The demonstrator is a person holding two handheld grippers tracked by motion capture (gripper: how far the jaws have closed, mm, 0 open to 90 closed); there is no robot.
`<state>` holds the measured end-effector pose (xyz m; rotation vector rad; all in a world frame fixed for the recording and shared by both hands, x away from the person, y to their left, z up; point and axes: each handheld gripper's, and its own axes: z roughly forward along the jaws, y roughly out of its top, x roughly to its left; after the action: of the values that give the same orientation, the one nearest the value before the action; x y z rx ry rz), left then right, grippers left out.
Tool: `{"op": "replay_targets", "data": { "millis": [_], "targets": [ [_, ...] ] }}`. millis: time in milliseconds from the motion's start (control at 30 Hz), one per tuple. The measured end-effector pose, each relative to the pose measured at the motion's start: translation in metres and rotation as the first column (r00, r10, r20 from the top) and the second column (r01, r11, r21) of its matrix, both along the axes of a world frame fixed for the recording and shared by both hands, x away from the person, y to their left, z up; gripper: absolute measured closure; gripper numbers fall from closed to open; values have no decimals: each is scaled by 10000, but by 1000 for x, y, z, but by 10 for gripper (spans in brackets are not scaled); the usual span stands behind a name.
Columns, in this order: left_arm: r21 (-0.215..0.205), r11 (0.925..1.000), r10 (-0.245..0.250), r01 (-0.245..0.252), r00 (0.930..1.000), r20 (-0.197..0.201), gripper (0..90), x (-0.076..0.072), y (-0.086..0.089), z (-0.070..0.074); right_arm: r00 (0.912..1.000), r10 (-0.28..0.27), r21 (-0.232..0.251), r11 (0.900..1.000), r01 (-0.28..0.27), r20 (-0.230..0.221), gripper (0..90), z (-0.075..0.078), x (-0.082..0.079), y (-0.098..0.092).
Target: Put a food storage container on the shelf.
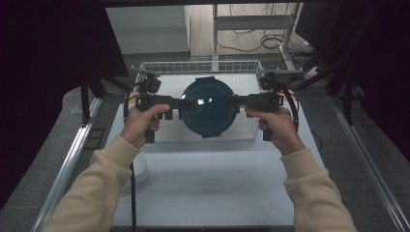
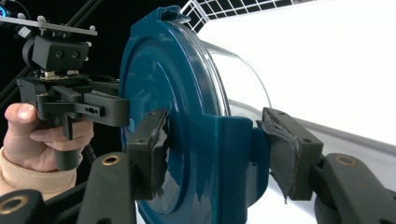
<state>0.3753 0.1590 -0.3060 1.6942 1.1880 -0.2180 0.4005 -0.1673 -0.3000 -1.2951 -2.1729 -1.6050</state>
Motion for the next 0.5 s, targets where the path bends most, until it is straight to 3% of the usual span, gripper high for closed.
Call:
{"op": "replay_targets", "data": {
  "millis": [500],
  "targets": [
    [-176,9998,11,-12,10000,-68,399,30,7,17,10000,15,30,10000,-15,-41,437,17,26,6]
  ]
}}
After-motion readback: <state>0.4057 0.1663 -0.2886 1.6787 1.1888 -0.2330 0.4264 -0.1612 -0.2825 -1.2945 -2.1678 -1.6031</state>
